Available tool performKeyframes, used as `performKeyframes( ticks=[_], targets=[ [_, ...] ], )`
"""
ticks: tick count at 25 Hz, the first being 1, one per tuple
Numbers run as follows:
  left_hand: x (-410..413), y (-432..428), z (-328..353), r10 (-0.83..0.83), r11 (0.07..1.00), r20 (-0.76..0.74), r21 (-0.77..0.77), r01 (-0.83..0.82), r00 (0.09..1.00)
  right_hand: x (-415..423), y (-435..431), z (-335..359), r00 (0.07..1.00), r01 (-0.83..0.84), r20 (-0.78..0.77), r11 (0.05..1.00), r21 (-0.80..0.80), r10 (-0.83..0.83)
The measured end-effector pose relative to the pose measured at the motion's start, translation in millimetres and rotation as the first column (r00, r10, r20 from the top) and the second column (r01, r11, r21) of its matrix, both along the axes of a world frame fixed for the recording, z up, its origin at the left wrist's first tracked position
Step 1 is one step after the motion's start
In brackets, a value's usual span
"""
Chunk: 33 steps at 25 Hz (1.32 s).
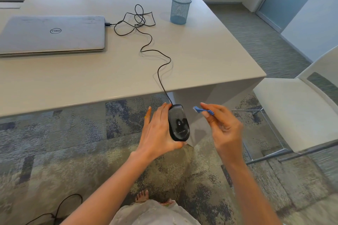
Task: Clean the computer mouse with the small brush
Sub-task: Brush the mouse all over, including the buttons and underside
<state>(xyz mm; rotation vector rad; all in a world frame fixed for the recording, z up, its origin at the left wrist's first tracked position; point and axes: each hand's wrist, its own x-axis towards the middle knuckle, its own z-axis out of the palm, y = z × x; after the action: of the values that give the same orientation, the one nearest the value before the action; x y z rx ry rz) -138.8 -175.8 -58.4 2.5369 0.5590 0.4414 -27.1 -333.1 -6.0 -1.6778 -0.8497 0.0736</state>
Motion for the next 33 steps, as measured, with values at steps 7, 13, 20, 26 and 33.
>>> performKeyframes(
  ticks=[7,13,20,26,33],
  targets=[
    [3,-2,-2,-0.020,0.998,0.029,0.053,0.019,0.999,-27,7,-14,0.905,-0.066,0.408,0.986,-0.152,0.123],
    [1,-1,-9,-0.032,0.994,0.022,0.103,0.029,0.999,-12,5,-2,0.903,-0.108,0.393,0.977,-0.185,0.175],
    [3,7,-11,-0.029,0.990,0.002,0.141,0.028,1.000,-17,-8,-6,0.865,-0.207,0.373,0.915,-0.346,0.337],
    [6,3,-14,-0.034,0.994,0.018,0.104,0.032,0.999,-13,-5,-8,0.997,-0.073,0.009,0.984,-0.162,0.076],
    [7,-1,-12,-0.027,0.996,0.003,0.086,0.027,1.000,9,5,-1,0.781,0.097,-0.623,0.994,0.051,-0.044]
  ],
)
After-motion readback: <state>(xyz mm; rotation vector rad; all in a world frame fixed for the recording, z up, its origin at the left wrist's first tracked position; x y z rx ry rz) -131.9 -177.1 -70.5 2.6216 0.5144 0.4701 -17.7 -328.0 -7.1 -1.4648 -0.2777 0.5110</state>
